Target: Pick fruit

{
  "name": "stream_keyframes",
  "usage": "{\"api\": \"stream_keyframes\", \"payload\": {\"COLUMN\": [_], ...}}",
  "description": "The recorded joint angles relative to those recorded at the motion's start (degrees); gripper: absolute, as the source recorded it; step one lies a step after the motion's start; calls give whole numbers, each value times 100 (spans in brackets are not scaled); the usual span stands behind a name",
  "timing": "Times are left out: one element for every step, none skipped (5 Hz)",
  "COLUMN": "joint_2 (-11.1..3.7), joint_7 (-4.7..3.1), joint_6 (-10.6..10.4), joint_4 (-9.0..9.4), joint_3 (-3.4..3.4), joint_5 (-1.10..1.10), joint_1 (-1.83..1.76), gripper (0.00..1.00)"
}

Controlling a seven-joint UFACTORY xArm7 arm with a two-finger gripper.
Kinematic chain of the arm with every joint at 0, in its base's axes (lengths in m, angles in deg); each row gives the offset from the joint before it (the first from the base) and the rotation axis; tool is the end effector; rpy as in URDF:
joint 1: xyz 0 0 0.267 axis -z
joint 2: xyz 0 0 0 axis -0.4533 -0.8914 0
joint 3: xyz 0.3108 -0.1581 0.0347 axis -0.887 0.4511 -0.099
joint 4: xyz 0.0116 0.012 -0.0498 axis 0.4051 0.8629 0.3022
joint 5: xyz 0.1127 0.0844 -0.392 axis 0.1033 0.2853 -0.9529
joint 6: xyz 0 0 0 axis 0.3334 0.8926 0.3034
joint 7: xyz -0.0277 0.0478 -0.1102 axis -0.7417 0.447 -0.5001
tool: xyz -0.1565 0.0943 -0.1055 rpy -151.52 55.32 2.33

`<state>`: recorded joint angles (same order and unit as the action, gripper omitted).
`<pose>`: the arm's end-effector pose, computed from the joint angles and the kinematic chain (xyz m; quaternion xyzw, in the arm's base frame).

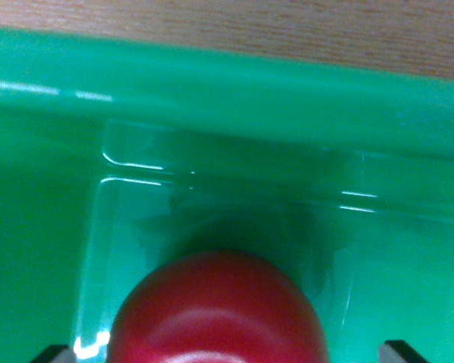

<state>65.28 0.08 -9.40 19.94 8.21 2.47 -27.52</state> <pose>0.5414 0.0976 0.0261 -0.9961 -0.0758 0.0450 0.0098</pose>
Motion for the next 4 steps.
{"api": "stream_keyframes", "payload": {"joint_2": [0,-45,-45,-71], "joint_7": [0,-3,-3,-4], "joint_6": [0,-92,-92,-146], "joint_4": [0,52,52,83], "joint_3": [0,-8,-8,-13], "joint_5": [0,-12,-12,-20], "joint_1": [0,-12,-12,-19], "gripper": [0,0,0,0]}}
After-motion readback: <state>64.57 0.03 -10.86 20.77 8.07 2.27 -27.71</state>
